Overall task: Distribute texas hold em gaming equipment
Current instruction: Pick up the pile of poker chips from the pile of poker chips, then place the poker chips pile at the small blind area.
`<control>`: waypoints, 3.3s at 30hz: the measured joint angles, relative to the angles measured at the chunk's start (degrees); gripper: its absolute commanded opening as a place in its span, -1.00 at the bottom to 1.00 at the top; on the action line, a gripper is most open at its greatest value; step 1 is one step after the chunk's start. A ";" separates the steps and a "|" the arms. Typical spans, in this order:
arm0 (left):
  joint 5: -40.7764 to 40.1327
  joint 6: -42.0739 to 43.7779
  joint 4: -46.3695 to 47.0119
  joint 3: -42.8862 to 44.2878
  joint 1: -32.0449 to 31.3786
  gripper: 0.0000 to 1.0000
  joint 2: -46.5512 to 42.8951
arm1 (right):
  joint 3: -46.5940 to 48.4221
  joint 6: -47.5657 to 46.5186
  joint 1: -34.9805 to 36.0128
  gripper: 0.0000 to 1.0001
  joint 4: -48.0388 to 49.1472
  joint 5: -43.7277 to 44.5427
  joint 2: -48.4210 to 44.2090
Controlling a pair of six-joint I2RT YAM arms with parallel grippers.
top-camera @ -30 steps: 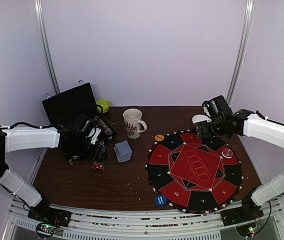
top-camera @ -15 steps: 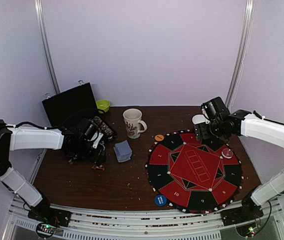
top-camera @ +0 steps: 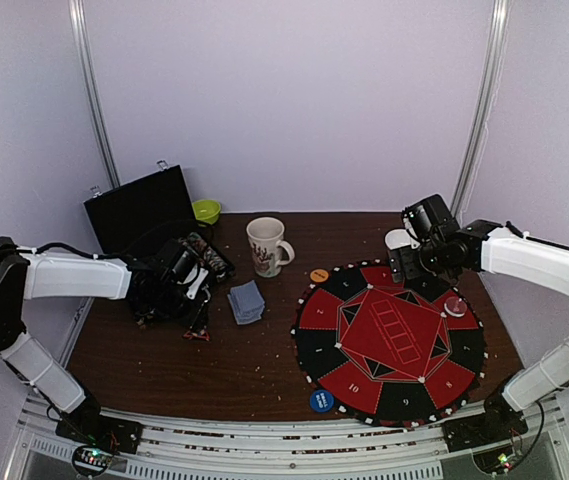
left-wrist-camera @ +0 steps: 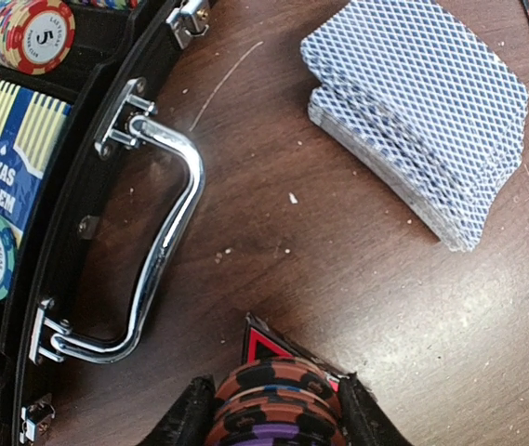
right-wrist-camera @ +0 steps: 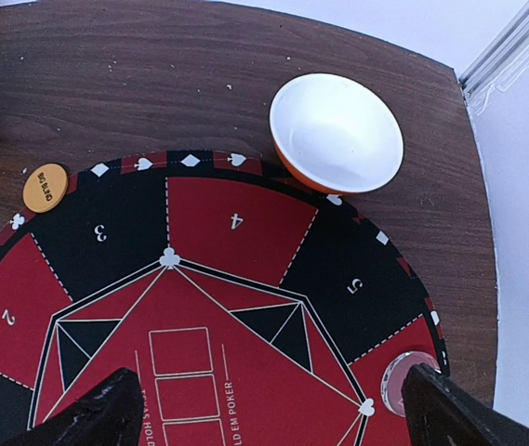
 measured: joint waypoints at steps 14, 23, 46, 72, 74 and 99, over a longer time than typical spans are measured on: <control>0.07 1.18 -1.44 0.00 0.00 -1.00 -1.16 | 1.38 -0.04 0.00 1.00 -0.59 -0.09 0.00; 0.02 2.27 -4.44 0.37 0.00 -1.00 -4.39 | 3.13 -0.13 0.00 1.00 -1.25 -0.52 0.00; 1.11 10.12 -11.21 18.78 -32.13 -1.00 6.73 | 2.43 1.68 0.00 1.00 -1.64 -5.14 -2.84; 3.02 18.23 -15.52 26.84 -37.07 -1.00 24.02 | -2.32 2.82 0.00 1.00 -2.05 -5.44 -7.52; 2.97 18.62 -16.74 26.84 -37.07 -1.00 24.06 | -2.45 2.84 0.00 1.00 -2.05 -5.44 -7.45; 3.04 21.24 -21.64 31.15 -37.07 -0.54 27.32 | -3.15 2.99 0.00 1.00 -2.16 -5.18 -6.71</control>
